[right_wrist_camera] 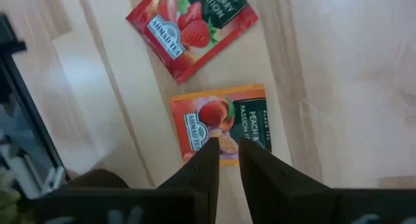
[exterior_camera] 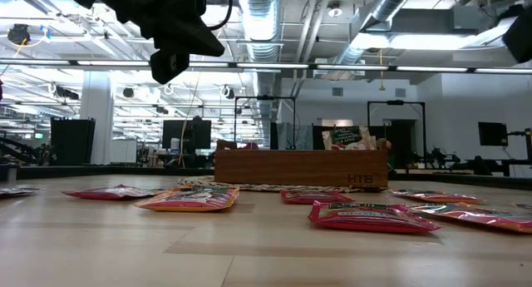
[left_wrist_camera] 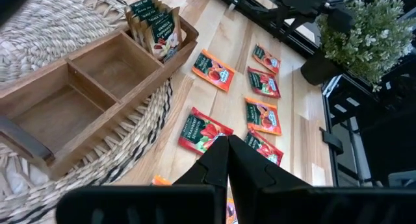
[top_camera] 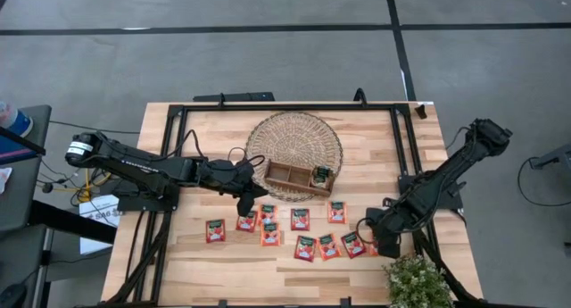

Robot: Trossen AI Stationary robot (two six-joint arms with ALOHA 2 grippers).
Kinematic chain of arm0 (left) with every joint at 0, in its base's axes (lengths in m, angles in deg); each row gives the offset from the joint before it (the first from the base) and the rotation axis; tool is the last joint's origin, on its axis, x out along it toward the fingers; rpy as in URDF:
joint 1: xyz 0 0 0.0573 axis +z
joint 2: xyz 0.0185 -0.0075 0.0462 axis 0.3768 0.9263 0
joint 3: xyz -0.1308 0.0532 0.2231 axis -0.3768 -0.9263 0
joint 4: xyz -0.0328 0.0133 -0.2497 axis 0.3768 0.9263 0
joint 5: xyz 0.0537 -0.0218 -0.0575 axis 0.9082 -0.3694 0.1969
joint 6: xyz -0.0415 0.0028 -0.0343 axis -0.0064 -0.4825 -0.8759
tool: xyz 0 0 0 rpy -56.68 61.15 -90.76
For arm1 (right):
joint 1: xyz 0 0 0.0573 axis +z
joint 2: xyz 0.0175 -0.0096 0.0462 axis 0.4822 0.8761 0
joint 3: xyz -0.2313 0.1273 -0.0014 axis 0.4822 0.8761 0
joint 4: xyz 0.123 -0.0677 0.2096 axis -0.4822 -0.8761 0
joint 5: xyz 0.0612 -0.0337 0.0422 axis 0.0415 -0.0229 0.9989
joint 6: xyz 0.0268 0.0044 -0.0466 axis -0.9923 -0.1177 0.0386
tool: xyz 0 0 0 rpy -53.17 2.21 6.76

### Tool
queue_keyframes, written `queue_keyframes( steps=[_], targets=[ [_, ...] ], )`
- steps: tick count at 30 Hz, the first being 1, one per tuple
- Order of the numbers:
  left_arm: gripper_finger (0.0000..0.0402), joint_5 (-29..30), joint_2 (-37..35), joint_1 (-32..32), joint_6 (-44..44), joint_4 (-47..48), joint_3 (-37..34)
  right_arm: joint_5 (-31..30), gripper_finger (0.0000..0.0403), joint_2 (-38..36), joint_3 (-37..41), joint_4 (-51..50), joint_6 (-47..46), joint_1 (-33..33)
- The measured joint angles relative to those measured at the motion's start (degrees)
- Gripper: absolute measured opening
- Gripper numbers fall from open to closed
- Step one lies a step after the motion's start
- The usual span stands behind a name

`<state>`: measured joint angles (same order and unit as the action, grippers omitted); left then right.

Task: Pick & Place Tea
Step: Put the orange tea bag into the middle section of the wooden organizer

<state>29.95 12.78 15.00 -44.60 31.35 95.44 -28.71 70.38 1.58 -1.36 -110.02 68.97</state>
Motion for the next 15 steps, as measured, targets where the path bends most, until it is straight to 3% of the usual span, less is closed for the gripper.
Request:
queue_keyframes(
  steps=[5, 15],
  targets=[
    [0.0, 0.0, 0.0, 0.0, 0.2, 0.0, 0.0, 4.3, 0.0092, 0.0, 0.0, 0.3, 0.9, -2.5],
    [0.0, 0.0, 0.0, 0.0, 0.2, 0.0, 0.0, 2.9, 0.0269, 0.0, 0.0, 0.5, 4.2, -2.7]
  ],
)
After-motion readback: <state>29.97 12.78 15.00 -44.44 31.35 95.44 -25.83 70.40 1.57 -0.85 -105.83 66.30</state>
